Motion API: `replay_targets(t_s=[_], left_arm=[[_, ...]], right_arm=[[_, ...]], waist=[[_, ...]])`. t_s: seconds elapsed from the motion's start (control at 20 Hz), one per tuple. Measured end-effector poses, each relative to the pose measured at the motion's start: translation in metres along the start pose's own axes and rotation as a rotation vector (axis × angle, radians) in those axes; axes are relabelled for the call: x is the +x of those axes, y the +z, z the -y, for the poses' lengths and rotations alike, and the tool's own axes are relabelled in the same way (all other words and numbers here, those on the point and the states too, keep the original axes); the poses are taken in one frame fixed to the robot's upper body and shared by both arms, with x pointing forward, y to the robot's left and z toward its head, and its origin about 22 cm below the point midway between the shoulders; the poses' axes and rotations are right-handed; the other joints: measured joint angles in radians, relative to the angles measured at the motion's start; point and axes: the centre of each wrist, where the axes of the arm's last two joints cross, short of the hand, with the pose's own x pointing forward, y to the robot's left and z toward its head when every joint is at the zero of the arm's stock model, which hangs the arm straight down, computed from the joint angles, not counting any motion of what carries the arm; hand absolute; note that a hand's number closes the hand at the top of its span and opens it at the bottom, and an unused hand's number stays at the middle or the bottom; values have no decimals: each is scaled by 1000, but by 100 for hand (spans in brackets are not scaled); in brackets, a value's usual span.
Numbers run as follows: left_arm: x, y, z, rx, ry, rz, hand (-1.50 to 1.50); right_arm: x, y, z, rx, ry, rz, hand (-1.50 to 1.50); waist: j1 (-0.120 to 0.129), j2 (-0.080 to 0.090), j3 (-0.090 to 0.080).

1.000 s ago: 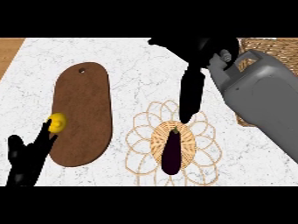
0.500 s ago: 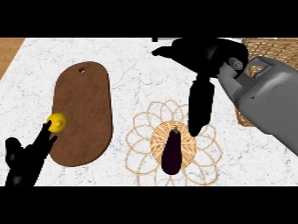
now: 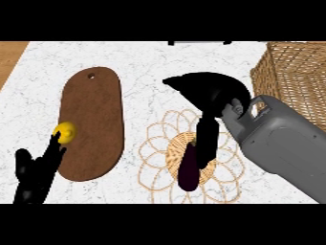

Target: Pick the eggplant from the placemat and place it in the basket

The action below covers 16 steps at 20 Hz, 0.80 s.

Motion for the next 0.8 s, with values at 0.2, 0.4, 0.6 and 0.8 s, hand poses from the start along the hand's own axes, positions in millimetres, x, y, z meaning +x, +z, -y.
replay_targets(t_s=[0.2,0.4,0.6,0.8], left_arm=[[0,0,1,0,-9,10,0],[5,0,-4,-9,-8,-4,0],[3,-1,-5,-10,-8,-3,0],[4,-2,0,-11,-10,-5,0]], right_arm=[[-6,-13,-28,10,21,-35,-150],[-11,-24,-49,29,25,-61,-150],[-21,-31,-66,34,19,-84,-150],[-27,-35,-81,36,13,-95,-150]], waist=[[3,1,-1],[6,3,-2],[7,3,-1],[8,3,0]])
